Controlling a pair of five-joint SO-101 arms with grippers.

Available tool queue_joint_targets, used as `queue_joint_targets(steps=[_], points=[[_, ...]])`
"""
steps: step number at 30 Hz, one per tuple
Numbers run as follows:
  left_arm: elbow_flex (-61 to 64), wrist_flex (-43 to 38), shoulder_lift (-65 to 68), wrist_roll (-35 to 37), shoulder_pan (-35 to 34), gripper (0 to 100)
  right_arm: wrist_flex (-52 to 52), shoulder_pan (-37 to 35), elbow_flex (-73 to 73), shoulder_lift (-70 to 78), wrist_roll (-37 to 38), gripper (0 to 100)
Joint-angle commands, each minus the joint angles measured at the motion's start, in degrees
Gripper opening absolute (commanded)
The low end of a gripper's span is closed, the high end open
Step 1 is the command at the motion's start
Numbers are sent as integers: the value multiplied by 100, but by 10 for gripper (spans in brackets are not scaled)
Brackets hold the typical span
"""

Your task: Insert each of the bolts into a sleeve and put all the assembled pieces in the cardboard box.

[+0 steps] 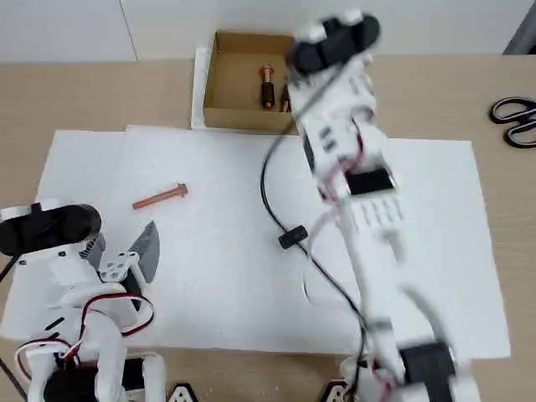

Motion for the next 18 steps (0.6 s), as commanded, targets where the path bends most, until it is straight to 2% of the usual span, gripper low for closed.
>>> queue_joint_targets(steps=[1, 9, 18], points=[[22, -123, 0, -35, -35, 255, -488, -189, -1697, 1499, 88, 3], [127, -141, 0, -35, -35, 255, -1095, -347, -4316, 4523, 97, 3], [136, -141, 9, -35, -35, 254, -1068, -356, -7182, 6932, 97, 3]])
